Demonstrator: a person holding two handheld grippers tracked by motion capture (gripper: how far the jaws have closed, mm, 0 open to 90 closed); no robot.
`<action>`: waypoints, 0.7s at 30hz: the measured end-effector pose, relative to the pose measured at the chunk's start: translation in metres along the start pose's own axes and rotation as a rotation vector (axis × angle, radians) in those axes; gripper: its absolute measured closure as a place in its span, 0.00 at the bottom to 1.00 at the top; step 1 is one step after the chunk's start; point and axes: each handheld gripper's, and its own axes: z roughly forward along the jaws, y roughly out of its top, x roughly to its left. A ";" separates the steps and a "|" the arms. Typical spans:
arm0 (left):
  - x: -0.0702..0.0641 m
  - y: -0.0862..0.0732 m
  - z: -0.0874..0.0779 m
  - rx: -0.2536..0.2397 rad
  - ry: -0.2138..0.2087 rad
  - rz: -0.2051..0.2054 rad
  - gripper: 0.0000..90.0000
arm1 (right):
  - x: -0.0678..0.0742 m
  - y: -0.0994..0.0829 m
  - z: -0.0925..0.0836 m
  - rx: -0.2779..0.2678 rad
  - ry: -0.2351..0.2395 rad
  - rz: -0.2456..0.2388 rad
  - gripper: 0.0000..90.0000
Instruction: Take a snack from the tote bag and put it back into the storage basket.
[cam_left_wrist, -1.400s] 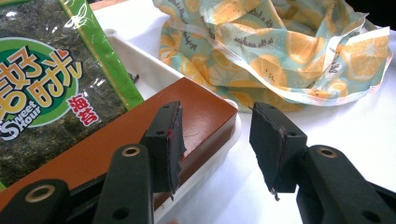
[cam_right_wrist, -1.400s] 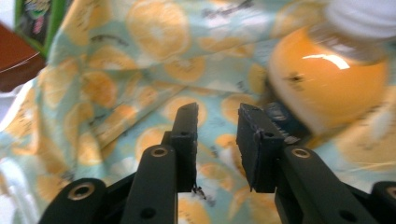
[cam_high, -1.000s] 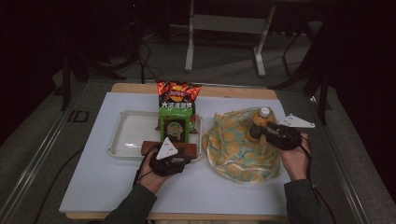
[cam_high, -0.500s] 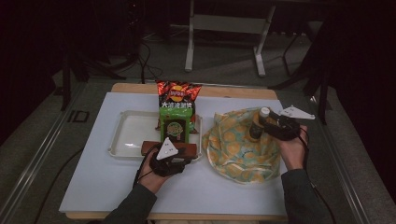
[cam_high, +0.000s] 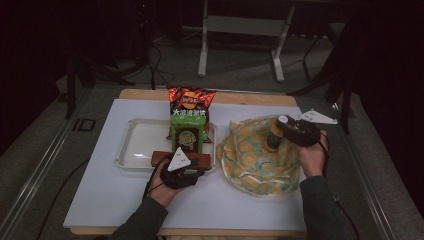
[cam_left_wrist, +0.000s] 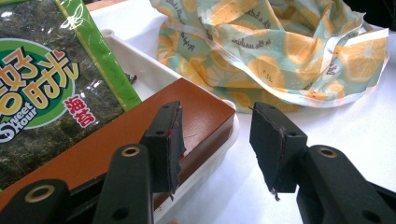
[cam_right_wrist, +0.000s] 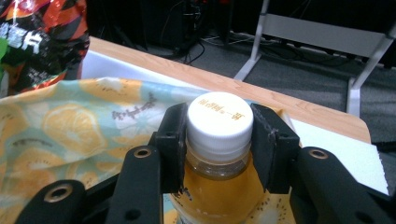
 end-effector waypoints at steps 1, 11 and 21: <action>0.000 0.000 0.000 0.000 0.000 0.000 0.59 | 0.002 0.001 -0.001 0.003 0.002 -0.012 0.66; 0.000 0.000 0.000 -0.001 0.001 0.002 0.59 | 0.023 0.010 -0.016 -0.017 0.049 -0.090 0.66; -0.001 0.000 0.001 -0.003 -0.001 0.001 0.59 | 0.052 0.005 -0.028 -0.012 0.130 -0.108 0.66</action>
